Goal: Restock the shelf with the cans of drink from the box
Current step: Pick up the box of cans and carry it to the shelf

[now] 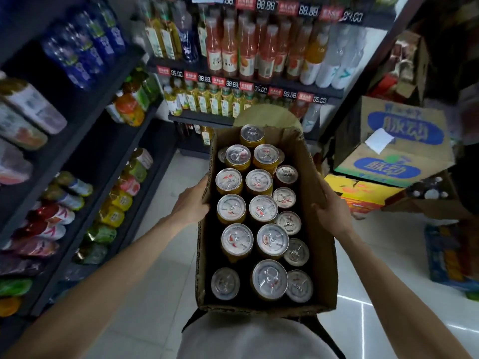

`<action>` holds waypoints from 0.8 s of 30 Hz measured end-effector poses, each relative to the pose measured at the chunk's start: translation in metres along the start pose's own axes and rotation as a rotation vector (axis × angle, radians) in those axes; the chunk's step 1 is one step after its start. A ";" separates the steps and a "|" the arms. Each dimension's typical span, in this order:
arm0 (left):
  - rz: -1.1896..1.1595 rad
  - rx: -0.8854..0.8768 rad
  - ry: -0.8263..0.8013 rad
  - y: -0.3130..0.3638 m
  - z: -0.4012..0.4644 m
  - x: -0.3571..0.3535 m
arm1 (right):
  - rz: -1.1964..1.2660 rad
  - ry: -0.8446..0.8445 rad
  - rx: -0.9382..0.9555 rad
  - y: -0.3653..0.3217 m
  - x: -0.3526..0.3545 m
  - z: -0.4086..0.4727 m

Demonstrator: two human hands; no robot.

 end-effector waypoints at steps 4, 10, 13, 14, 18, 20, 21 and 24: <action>-0.003 -0.005 0.036 0.018 0.052 0.030 | 0.022 -0.007 0.046 -0.022 0.010 0.064; -0.010 0.083 0.154 0.047 0.118 0.053 | -0.049 -0.026 0.158 -0.043 0.026 0.184; -0.078 0.195 0.216 0.061 0.146 0.050 | -0.034 -0.104 0.245 -0.051 0.032 0.245; -0.092 0.237 0.244 0.067 0.154 0.048 | -0.038 -0.136 0.279 -0.053 0.034 0.267; -0.192 0.350 0.326 0.099 0.177 0.030 | -0.118 -0.246 0.489 -0.063 0.044 0.345; -0.235 0.384 0.367 0.113 0.185 0.020 | -0.151 -0.339 0.571 -0.070 0.046 0.377; -0.257 0.413 0.395 0.120 0.188 0.016 | -0.162 -0.377 0.601 -0.073 0.045 0.394; -0.324 0.503 0.457 0.142 0.200 0.002 | -0.186 -0.449 0.681 -0.084 0.042 0.432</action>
Point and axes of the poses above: each hand's wrist, its own z-axis towards the middle knuckle, its own x-axis out of the back of the hand, y = z × x, the point moved 3 cm from there along z, towards the middle knuckle, and after that the axes turned 2 degrees about -z, right-handed, at the moved point
